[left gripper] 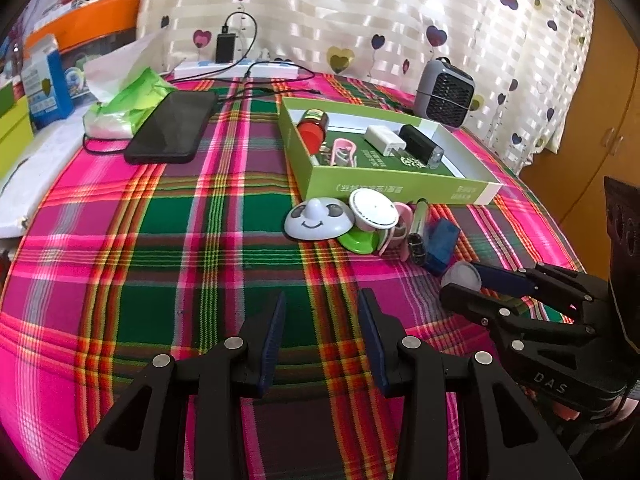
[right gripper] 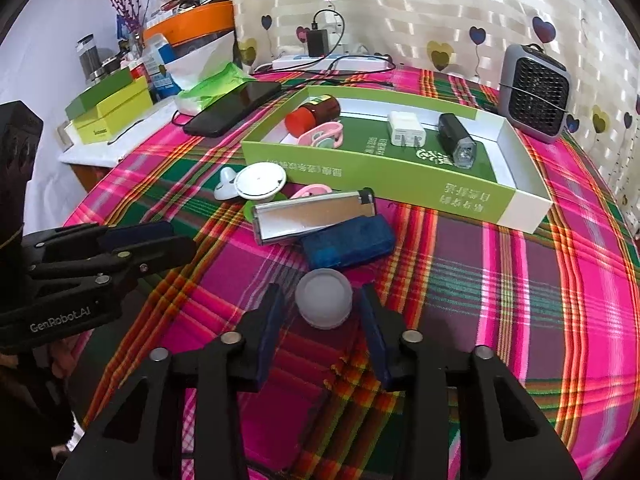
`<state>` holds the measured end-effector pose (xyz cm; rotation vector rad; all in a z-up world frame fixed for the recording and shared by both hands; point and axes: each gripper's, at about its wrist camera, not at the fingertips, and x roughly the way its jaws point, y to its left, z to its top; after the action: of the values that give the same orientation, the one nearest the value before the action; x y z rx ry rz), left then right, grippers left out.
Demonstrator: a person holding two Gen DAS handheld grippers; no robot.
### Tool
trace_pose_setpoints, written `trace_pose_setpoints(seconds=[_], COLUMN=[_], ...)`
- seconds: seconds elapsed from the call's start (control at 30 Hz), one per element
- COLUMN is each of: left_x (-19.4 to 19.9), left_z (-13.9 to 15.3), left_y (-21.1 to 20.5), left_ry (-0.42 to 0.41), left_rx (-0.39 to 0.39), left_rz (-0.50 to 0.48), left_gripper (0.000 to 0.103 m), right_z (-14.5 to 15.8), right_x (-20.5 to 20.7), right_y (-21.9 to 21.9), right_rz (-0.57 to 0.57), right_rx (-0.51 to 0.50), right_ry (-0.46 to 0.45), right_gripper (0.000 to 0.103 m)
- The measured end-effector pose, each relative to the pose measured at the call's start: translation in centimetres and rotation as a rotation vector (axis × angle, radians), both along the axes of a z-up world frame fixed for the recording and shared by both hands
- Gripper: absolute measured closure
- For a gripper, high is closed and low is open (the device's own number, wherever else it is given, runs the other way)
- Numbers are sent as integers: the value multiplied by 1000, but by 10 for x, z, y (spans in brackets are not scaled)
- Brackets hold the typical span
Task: Organize rigid objects
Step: 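Grasp the white translucent cap with the right gripper while the left gripper moves toward the silver lighter, then grasp the silver lighter with the left gripper while the right gripper holds the white cap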
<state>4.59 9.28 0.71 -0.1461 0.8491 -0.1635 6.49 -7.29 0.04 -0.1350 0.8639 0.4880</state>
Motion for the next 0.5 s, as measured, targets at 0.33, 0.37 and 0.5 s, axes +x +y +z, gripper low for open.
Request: trace_pose_setpoints(seconds=[0.33,0.37,0.5], left_x=[3,5,11], left_z=[11,13,19], left_y=[-16,-20,-32], left_ry=[-20,-24,-34], left_rx=[20,22,8], left_rz=[-42,-54,-97], left_gripper=[67,67,67], right_z=[0,0,0], right_x=[0,0,0], right_y=[-10,-11,-21], right_rz=[-9,-11,-33], right_rx=[26,27,18], right_ry=[3,2,-4], right_gripper=[74,74,74])
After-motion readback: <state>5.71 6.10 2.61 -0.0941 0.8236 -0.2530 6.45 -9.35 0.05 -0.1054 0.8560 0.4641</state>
